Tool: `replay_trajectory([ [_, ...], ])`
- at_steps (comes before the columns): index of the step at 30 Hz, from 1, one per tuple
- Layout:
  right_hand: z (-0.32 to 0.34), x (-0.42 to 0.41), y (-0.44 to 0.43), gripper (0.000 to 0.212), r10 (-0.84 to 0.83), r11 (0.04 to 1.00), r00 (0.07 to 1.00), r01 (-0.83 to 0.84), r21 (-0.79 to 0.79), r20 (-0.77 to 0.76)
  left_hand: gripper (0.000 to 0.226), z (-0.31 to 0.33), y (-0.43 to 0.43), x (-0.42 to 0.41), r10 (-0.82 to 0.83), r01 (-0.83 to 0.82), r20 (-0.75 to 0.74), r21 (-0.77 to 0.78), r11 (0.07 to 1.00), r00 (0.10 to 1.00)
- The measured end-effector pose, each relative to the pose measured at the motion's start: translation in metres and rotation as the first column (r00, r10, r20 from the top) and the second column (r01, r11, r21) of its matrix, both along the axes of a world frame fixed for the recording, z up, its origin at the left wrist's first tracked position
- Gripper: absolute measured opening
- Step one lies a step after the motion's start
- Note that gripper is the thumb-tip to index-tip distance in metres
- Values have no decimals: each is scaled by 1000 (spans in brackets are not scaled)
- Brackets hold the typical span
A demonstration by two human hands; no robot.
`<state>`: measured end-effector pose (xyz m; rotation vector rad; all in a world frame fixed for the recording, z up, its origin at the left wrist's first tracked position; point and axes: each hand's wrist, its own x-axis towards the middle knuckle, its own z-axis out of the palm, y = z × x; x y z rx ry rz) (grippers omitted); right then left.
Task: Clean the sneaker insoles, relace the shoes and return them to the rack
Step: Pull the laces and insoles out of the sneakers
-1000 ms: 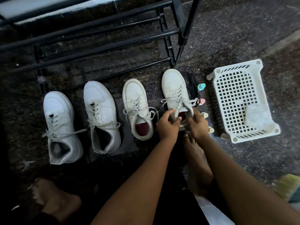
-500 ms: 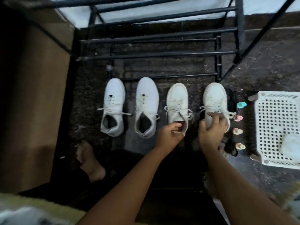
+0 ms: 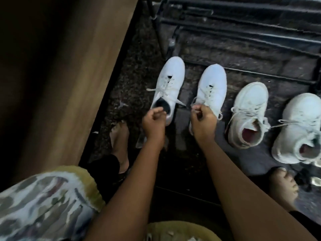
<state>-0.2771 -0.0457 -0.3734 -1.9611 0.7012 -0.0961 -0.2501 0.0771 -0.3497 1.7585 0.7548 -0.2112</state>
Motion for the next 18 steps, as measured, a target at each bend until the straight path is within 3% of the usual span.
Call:
replay_trajectory([
  [3, -11, 33, 22, 17, 93, 995, 995, -92, 23, -37, 15, -11, 10, 33, 207, -207, -20, -9, 978, 978],
  [6, -19, 58, 32, 32, 246, 969, 958, -247, 9, -148, 13, -18, 10, 54, 267, -269, -42, -41, 962, 963],
  [12, -36, 86, 29, 43, 294, 953, 882, -298, 46, -369, 17, -16, 2, 73, 233, -235, -35, -91, 968, 972],
  [18, -43, 84, 31, 26, 208, 969, 919, -240, -55, -334, 21, -24, -3, 64, 190, -191, -15, -91, 977, 982],
])
